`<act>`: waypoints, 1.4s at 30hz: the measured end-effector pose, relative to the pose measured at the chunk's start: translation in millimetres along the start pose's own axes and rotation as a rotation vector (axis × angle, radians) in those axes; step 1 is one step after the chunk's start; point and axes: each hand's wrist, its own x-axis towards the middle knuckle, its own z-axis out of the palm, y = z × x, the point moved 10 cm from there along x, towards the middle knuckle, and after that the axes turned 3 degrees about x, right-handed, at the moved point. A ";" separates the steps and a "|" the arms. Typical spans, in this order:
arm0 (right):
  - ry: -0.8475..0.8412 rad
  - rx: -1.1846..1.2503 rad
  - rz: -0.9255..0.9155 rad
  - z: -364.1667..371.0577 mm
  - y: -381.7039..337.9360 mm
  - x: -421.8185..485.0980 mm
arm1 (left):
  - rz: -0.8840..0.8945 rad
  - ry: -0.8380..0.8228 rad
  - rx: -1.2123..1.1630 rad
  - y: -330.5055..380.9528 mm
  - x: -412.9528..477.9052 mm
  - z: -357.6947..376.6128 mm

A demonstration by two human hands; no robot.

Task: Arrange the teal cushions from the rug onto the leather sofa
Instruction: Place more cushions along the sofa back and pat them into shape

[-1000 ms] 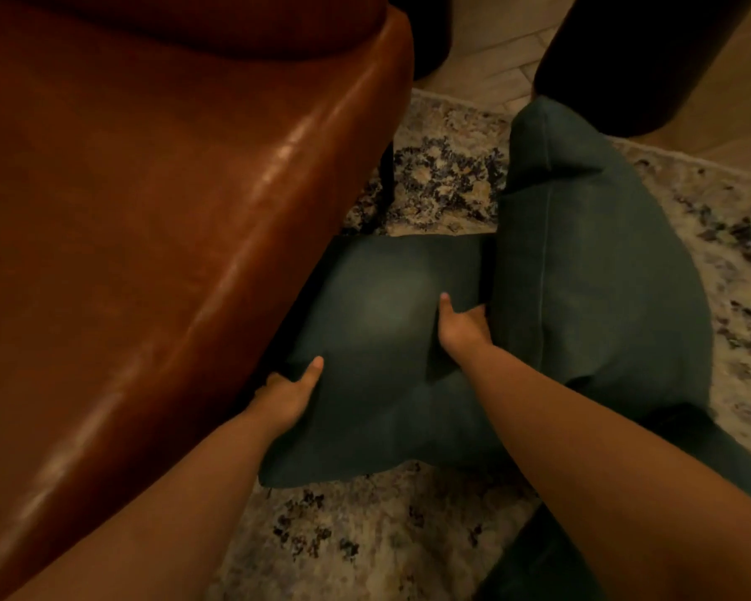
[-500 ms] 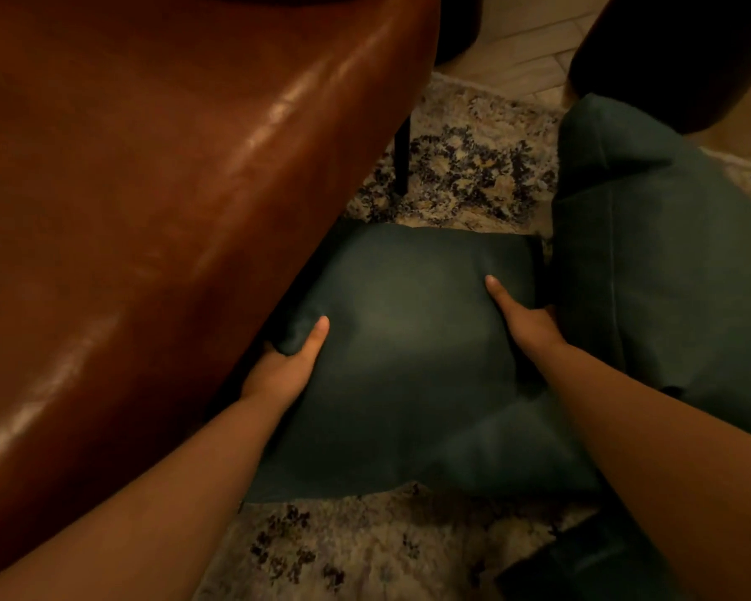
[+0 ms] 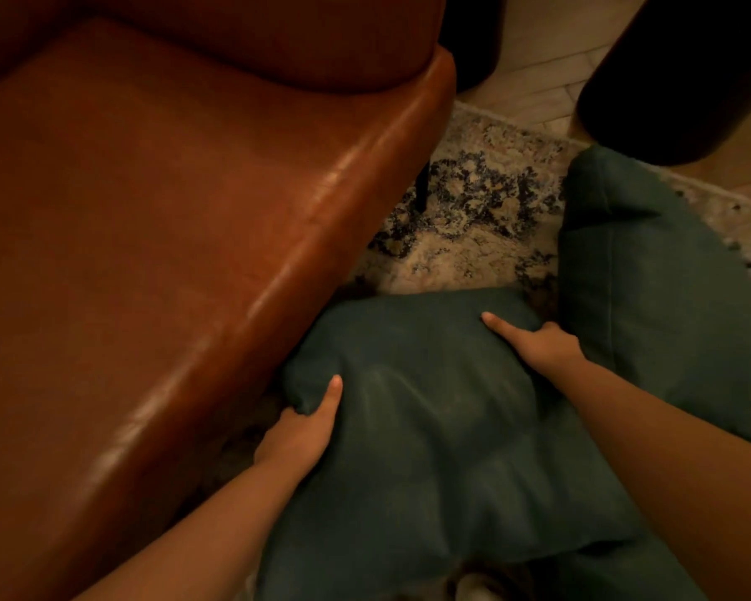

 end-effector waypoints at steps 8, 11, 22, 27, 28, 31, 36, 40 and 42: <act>-0.024 -0.265 0.012 -52.6 -19.9 -62.2 | -0.094 -0.174 -0.005 6.9 -79.3 -33.9; -0.018 -0.338 0.000 -81.2 -30.1 -90.1 | -0.098 -0.230 -0.022 12.9 -113.2 -44.8; 0.024 -0.373 -0.162 -164.6 -129.5 -219.2 | 0.032 -0.160 0.140 46.8 -253.3 -131.7; 0.101 -0.211 -0.266 -197.5 -202.5 -275.0 | 0.099 0.040 0.139 80.3 -304.0 -211.6; 0.110 -0.164 -0.293 -202.0 -216.6 -287.5 | 0.099 0.083 0.130 83.3 -312.7 -230.4; 0.096 -0.022 -0.372 -207.6 -255.6 -324.3 | 0.076 0.213 0.038 81.2 -337.3 -288.8; -0.028 0.195 -0.426 -187.1 -301.6 -386.2 | 0.063 0.422 -0.034 55.9 -382.8 -374.5; -0.259 0.350 -0.424 -136.6 -324.7 -439.1 | 0.091 0.594 -0.106 23.6 -425.0 -432.1; -0.382 0.376 -0.420 -104.5 -331.4 -466.2 | 0.110 0.693 -0.109 6.4 -450.2 -459.7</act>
